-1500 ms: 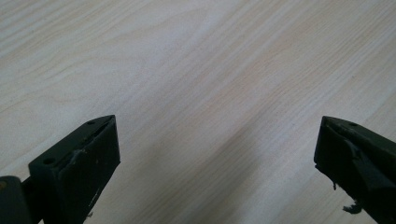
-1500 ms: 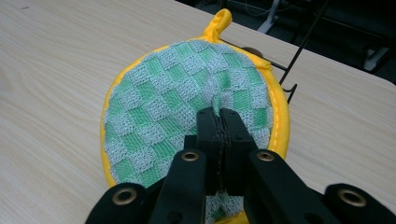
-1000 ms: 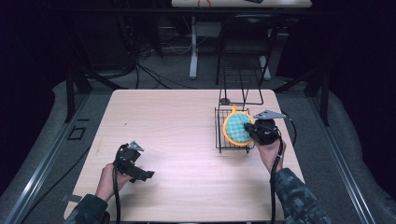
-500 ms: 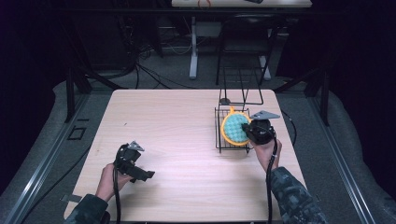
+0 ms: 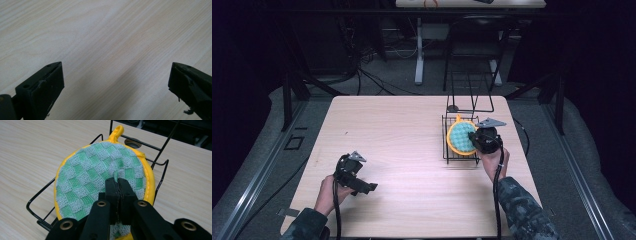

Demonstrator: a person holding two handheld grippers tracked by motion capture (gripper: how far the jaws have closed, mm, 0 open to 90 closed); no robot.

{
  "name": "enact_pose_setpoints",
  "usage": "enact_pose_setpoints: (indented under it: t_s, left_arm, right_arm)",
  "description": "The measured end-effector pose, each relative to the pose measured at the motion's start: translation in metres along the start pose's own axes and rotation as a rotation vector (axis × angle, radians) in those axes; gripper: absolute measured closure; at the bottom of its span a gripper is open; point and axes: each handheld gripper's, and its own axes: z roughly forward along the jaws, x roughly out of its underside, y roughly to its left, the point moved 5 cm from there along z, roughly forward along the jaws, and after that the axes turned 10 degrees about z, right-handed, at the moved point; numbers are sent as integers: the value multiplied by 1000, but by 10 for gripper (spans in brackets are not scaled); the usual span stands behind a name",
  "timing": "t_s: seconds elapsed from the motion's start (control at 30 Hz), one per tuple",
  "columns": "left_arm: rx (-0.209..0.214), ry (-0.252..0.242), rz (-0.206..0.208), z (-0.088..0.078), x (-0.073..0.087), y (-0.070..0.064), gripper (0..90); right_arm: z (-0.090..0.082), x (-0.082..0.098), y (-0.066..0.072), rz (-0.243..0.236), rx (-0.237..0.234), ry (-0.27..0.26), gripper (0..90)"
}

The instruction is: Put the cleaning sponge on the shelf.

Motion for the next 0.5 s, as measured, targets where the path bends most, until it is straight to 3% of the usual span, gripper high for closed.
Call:
enact_pose_setpoints:
  t_s: [0.5]
  left_arm:
    - [2,5,7,0,1,-1,3]
  right_arm:
    - [10,3,-4,24,6,12,881]
